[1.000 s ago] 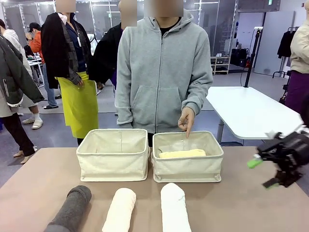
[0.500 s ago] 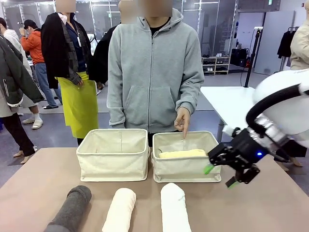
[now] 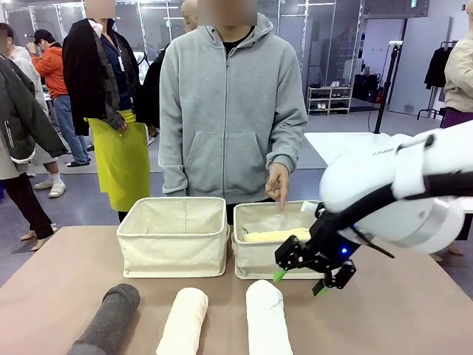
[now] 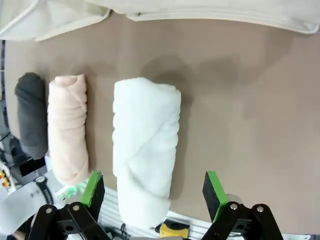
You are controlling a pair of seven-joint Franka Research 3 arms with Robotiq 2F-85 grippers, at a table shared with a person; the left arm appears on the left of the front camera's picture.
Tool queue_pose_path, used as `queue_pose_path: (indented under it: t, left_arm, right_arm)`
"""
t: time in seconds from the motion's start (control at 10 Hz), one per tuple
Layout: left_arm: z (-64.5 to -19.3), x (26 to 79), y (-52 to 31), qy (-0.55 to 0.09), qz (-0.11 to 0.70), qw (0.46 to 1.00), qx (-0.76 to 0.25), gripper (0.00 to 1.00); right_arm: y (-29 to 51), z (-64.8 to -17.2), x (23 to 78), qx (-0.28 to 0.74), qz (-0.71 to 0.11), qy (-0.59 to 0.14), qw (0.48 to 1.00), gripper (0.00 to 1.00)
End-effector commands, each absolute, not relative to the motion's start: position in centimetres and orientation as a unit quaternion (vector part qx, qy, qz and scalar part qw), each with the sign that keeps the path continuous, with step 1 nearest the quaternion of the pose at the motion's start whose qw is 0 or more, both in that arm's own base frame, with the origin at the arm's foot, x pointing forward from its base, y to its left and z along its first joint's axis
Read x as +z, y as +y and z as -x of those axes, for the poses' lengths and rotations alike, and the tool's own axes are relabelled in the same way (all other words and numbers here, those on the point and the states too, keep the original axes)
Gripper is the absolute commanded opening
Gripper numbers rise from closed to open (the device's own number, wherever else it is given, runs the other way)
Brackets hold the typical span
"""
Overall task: Divide the towels into two baskets.
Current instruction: Pick up one hotel-folded towel from the bottom of the table and place it in the Fabric basket indicated by the person.
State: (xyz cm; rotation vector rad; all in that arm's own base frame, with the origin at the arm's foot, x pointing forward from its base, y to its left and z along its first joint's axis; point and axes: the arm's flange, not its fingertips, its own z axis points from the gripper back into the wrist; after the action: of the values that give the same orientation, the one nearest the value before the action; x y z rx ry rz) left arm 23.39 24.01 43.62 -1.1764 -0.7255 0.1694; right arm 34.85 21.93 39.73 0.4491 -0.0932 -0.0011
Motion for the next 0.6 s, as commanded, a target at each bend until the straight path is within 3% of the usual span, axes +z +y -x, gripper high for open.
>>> queue_pose_path:
  t: [0.0,0.5]
  left_arm:
    - [-23.2,43.7,24.2,-0.341,0.547,0.761,0.072,1.0]
    - [-23.2,43.7,24.2,-0.341,0.547,0.761,0.072,1.0]
  right_arm:
    - [24.7,-35.9,38.8,-0.016,-0.175,-0.045,0.983,1.0]
    - [30.4,-36.2,36.5,0.01,-0.132,-0.034,0.991,1.0]
